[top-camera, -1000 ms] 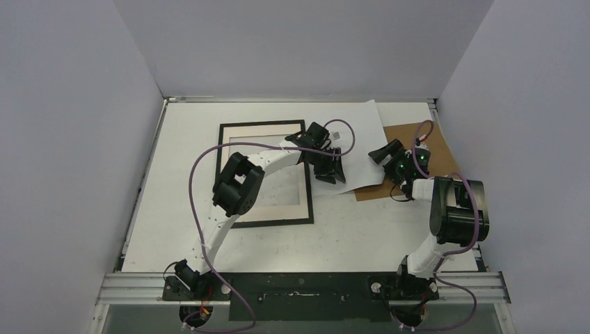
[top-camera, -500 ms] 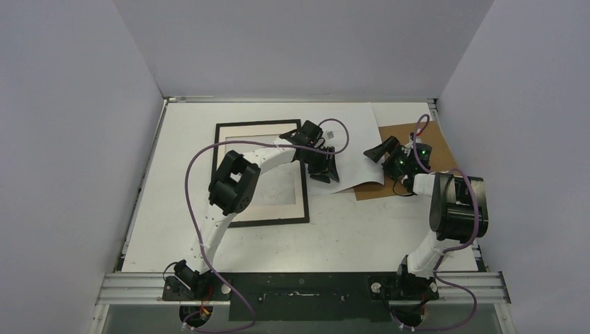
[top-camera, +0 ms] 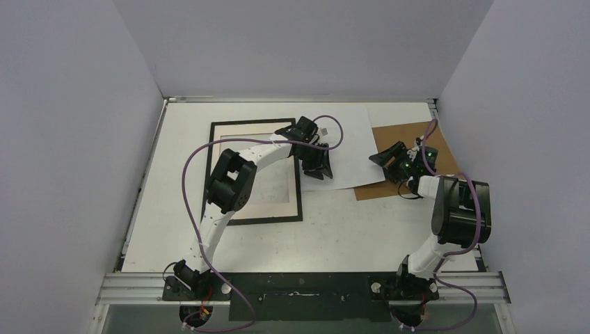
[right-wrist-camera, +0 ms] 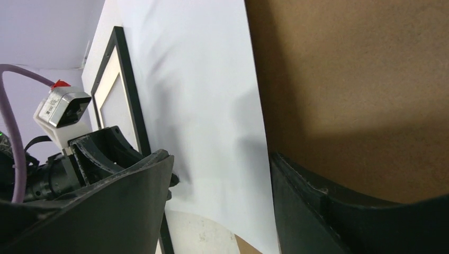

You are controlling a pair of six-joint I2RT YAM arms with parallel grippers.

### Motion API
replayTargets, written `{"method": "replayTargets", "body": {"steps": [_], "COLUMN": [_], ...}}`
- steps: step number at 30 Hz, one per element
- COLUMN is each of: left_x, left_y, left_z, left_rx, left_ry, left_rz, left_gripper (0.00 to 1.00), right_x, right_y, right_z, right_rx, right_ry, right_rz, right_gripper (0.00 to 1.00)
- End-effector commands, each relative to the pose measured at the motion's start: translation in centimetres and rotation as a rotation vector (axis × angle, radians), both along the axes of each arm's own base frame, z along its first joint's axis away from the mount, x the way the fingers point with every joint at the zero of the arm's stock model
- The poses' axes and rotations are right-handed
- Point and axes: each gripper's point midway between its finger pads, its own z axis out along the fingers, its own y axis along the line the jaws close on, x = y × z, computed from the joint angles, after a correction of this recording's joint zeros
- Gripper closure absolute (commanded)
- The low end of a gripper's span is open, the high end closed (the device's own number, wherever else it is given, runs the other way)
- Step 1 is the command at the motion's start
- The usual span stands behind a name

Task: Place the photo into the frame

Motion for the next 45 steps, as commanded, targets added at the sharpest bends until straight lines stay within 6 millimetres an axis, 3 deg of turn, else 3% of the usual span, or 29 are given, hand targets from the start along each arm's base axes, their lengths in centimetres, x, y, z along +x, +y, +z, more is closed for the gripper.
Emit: {"method": "replayTargets", "body": {"steps": [1,8,13,17,23,31,38,45], "left_x": [-0.9,-0.7,0.1,1.6,3.7,5.2,6.1,6.0], "left_y": [7.2,6.8,5.8,4.4,3.3,5.2,8.3,12.2], "left_z": [-9.1,-8.7,-6.6,-2.1,6.8,16.8,23.3,26.4], "left_rx": [0.353,0.328,0.272,0.186,0.079,0.021,-0.042,-0.038], "left_ry": [0.050,0.048,0.012,-0.088,-0.236,-0.369,-0.415,-0.442], "left_rz": [0.035,0.027,0.016,-0.003,0.012,0.134,0.248,0.317], "left_gripper": [0.58,0.57,0.53,0.46,0.36,0.30,0.25,0.21], "right_x": [0.4,0.0,-0.3,-0.4,-1.4,-2.6,-3.8,-4.9], "right_y": [0.8,1.5,1.6,1.2,0.5,1.1,5.9,10.3], "right_z": [1.9,1.7,1.8,3.7,7.6,13.2,17.6,19.9], "right_rx": [0.060,0.098,0.068,-0.020,-0.192,-0.369,-0.590,-0.780], "right_ry": [-0.064,-0.051,-0.018,-0.010,0.016,0.007,-0.022,0.000], "right_rz": [0.033,0.071,0.073,0.057,0.023,0.007,0.198,0.276], "right_gripper": [0.39,0.66,0.99,1.00,1.00,1.00,1.00,1.00]}}
